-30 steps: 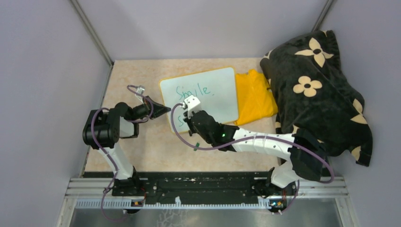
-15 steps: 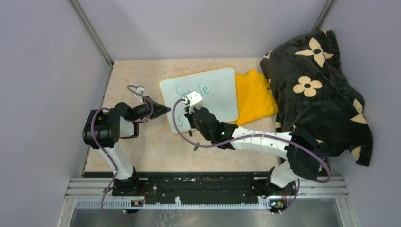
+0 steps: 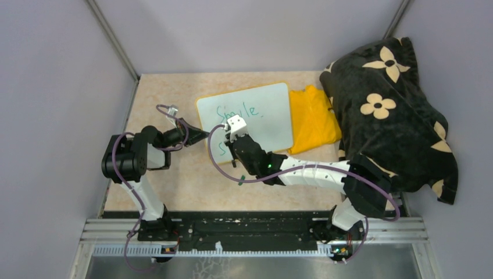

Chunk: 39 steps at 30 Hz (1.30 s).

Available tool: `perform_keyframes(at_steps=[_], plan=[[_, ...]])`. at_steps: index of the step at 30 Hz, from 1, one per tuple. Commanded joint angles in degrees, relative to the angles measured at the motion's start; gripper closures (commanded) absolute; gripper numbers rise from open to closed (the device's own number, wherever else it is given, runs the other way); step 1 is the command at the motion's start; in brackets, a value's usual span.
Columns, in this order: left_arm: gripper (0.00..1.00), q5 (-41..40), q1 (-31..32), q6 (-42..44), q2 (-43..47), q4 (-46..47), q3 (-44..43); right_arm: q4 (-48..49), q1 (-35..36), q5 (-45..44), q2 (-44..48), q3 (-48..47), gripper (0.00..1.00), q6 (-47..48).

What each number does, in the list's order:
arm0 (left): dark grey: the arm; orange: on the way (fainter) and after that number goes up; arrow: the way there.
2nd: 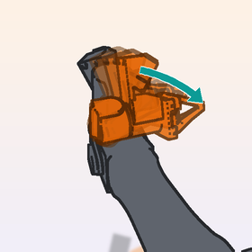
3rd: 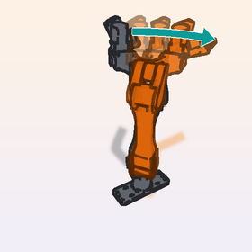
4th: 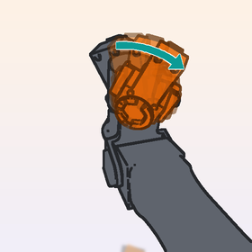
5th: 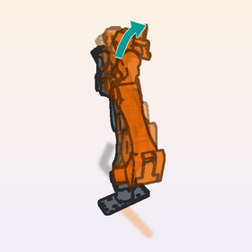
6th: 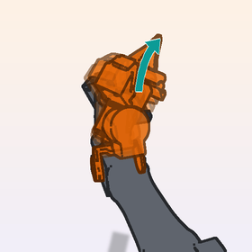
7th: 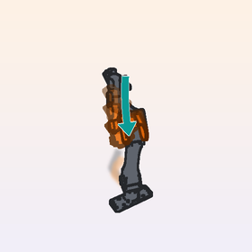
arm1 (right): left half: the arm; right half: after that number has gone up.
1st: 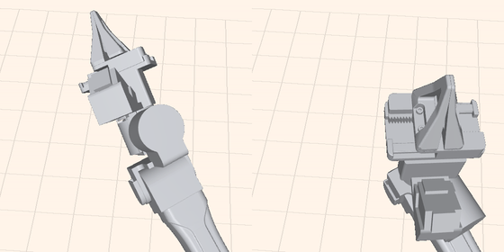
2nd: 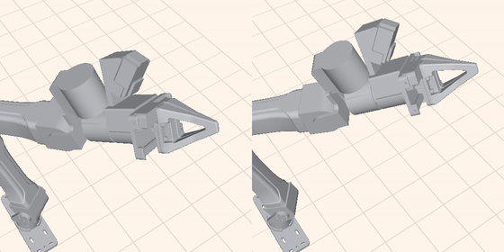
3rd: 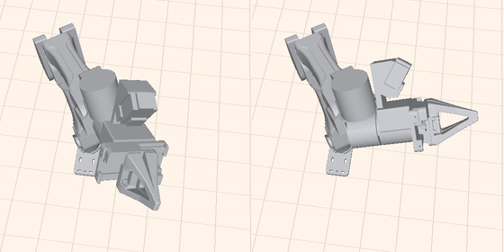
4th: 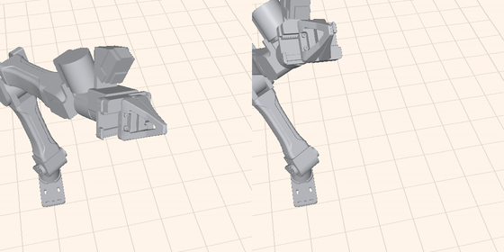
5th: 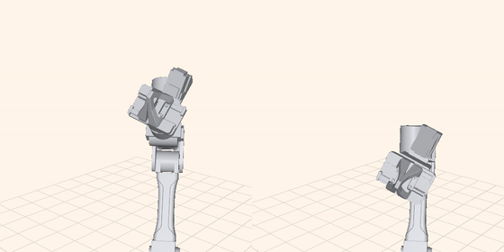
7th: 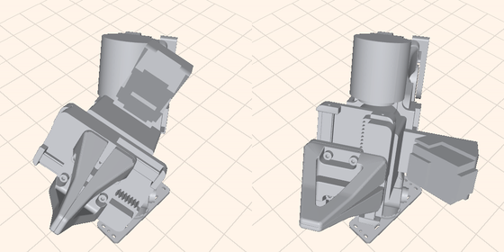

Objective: Write a sentence on the whiteboard

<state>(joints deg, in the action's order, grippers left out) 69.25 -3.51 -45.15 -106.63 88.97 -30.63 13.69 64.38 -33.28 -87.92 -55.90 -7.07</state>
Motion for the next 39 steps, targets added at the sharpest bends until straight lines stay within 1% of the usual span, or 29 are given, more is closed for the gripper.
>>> perform_keyframes(at_steps=[1, 19, 27, 39], plan=[[1.0, 0.0, 0.8, 2.1, -1.7, 13.0, -0.2, 3.3, 0.5, -0.8, -0.8, -0.3, 1.0, -0.1], [1.0, 0.0, 0.8, 2.0, -1.9, 12.9, -0.2, 3.7, 0.6, 4.3, 0.0, 1.7, 1.0, -1.4], [1.0, -0.2, 0.9, 1.8, -2.1, 12.8, -0.4, 4.4, 1.4, 3.5, 0.9, 3.5, 1.0, -1.3], [1.0, -0.2, 0.9, 1.6, -2.0, 12.9, -0.4, 4.1, 1.5, 3.4, 0.5, 2.9, 1.0, -1.2]])
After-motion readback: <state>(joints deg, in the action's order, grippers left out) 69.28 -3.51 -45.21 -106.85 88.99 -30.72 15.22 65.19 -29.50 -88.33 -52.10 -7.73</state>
